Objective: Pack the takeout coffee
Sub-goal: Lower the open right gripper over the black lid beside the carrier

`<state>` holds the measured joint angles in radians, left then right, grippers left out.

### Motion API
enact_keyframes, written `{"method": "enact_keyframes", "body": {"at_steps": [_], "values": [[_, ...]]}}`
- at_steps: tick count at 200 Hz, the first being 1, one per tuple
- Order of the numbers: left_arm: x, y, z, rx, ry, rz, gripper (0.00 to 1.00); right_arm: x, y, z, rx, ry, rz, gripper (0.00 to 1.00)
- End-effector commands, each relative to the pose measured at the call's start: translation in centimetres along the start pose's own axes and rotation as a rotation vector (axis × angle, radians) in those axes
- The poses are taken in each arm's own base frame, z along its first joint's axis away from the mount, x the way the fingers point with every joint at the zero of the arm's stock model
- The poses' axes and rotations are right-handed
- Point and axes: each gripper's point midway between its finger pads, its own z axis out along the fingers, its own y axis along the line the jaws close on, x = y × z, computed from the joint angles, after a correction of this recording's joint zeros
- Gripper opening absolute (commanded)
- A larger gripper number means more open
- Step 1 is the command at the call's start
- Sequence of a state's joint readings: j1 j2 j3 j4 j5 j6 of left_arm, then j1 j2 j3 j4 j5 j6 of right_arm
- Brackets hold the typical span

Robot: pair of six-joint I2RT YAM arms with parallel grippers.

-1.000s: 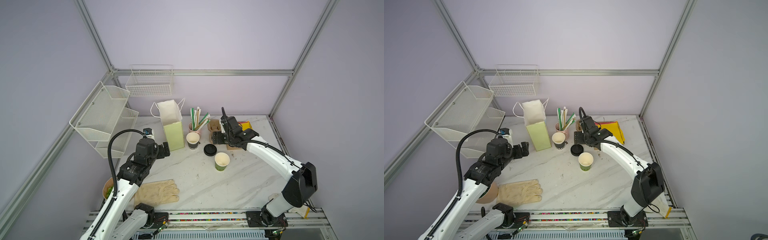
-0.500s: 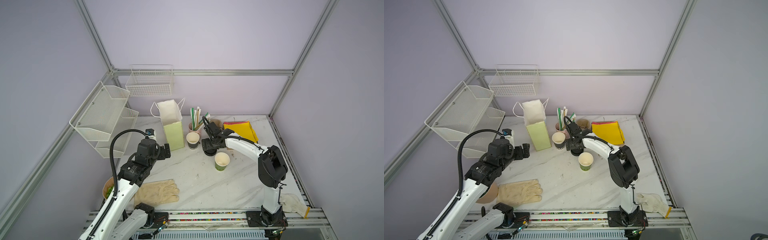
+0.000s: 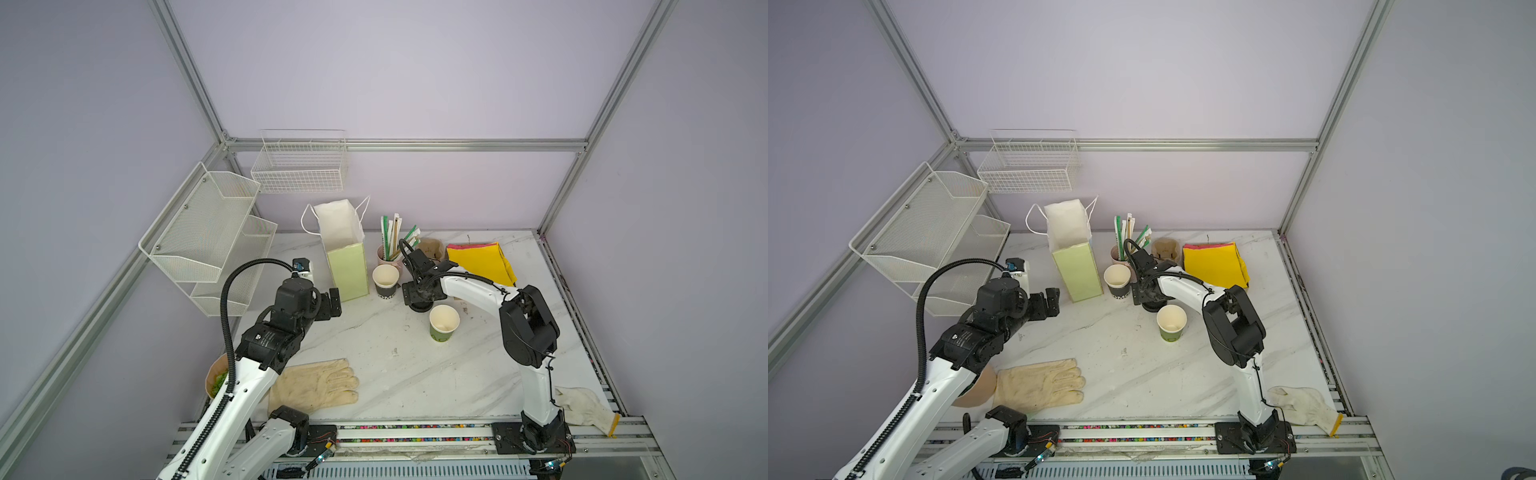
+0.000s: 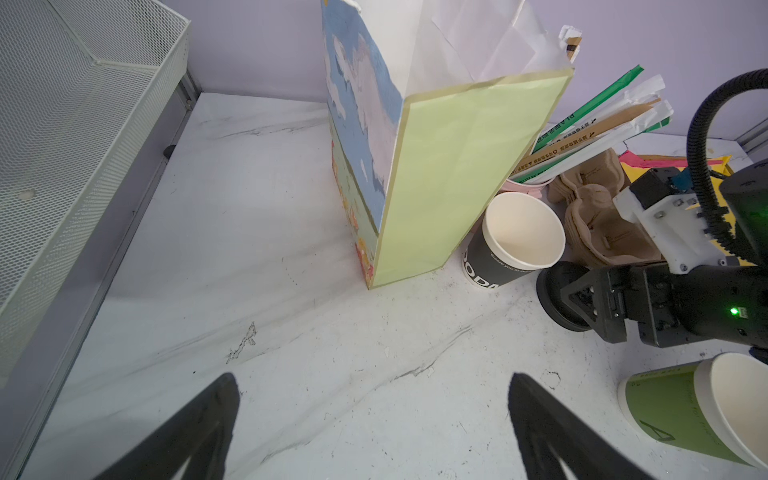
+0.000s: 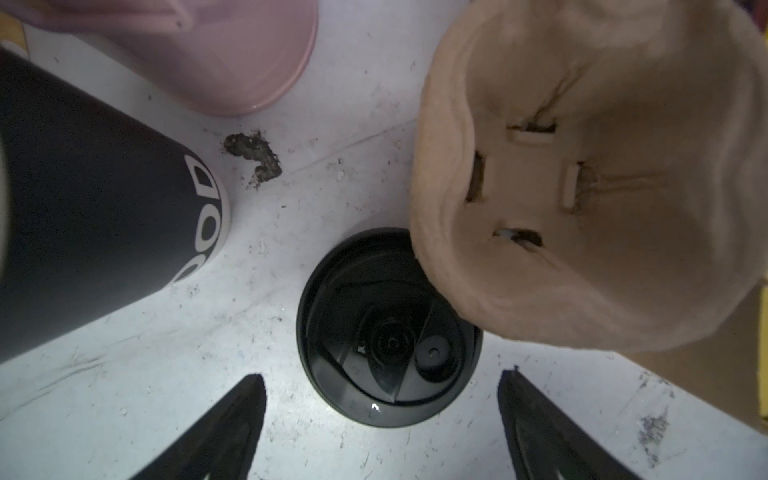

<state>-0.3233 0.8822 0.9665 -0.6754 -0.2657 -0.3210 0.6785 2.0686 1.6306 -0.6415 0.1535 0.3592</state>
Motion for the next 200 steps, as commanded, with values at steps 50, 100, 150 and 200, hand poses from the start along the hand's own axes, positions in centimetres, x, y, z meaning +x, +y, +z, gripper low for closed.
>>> {"method": "enact_keyframes", "body": {"at_steps": [50, 100, 150, 200], "values": [[0.9, 0.1, 0.4, -0.004, 0.007, 0.025, 1.00, -0.4, -0.7, 1.2, 0.017, 0.021, 0.032, 0.87], [0.9, 0.0, 0.4, 0.000, 0.009, 0.027, 1.00, -0.2, -1.0, 2.0, 0.025, 0.034, 0.036, 0.82], [0.9, -0.1, 0.4, 0.002, 0.011, 0.030, 1.00, -0.4, -0.7, 2.3, 0.014, 0.033, 0.032, 0.81], [1.0, -0.1, 0.5, 0.004, 0.012, 0.031, 1.00, 0.0, -0.8, 2.6, 0.014, 0.044, 0.031, 0.80]]}}
